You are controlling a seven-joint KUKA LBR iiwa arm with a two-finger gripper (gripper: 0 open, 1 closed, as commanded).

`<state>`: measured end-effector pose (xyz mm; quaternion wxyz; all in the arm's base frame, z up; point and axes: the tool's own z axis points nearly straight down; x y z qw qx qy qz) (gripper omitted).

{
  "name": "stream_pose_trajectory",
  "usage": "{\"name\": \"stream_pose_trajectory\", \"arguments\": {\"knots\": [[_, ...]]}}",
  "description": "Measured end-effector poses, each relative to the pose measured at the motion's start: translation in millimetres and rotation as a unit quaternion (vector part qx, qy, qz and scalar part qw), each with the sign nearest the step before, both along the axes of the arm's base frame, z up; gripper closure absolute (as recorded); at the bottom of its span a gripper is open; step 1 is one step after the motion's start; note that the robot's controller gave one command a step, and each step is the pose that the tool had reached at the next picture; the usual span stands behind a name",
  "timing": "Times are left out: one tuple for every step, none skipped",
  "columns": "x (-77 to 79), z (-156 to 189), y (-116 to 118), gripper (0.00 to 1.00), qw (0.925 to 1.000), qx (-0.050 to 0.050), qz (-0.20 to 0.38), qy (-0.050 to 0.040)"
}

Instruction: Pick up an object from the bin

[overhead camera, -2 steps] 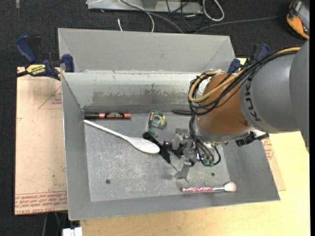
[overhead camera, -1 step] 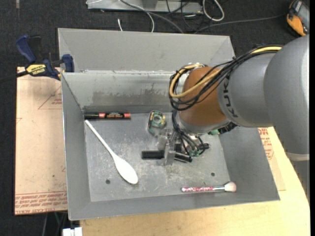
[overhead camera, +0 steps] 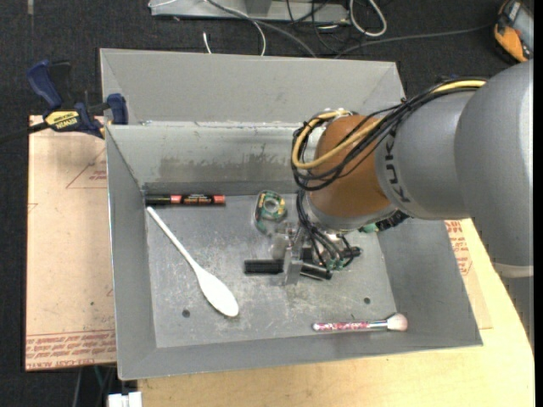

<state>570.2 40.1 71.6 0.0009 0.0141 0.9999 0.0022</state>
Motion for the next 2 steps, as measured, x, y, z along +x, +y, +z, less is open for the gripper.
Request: {"name": "stream_pose_trajectory", "arguments": {"knots": [[-9.5,7.7,0.7,1.0,1.0,0.0,0.003,0.0],[-5.2,131.1,7.5,1.0,1.0,0.001,0.005,-0.0015]]}}
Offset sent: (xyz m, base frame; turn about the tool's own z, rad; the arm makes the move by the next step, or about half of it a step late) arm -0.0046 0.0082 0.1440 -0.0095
